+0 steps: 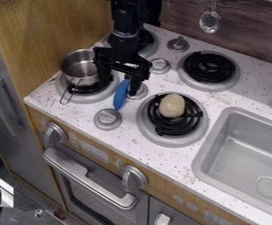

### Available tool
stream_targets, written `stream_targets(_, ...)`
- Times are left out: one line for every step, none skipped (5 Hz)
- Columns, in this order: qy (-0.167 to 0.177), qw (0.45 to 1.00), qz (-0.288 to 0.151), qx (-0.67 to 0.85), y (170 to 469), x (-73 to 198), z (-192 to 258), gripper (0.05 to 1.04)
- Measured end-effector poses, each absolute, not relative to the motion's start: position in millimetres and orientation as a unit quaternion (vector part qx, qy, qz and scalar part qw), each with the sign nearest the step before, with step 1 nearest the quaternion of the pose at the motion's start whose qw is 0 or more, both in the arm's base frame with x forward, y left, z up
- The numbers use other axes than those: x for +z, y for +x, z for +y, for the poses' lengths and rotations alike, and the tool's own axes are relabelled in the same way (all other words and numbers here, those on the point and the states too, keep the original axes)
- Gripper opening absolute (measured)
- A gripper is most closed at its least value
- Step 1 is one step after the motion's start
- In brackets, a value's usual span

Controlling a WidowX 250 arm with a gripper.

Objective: Put the blue object on the up right burner

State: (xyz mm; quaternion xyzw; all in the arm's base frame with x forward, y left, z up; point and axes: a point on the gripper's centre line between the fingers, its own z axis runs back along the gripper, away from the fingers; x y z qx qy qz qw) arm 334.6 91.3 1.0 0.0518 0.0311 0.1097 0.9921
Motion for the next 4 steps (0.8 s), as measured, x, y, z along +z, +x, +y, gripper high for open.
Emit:
stream_targets(0.048,0.991,0.052,0.11,328.5,-12.6,89.3,1.001)
stream_targets(0.041,0.991,0.072,0.109,326.4,-29.1,87.8,1.001)
stream_targets(0.034,0.99,0.066,0.117,331.6,-34.2,90.9,1.001)
stream_targets(0.038,0.99,0.065,0.121,340.3,-47.4,96.5,1.001)
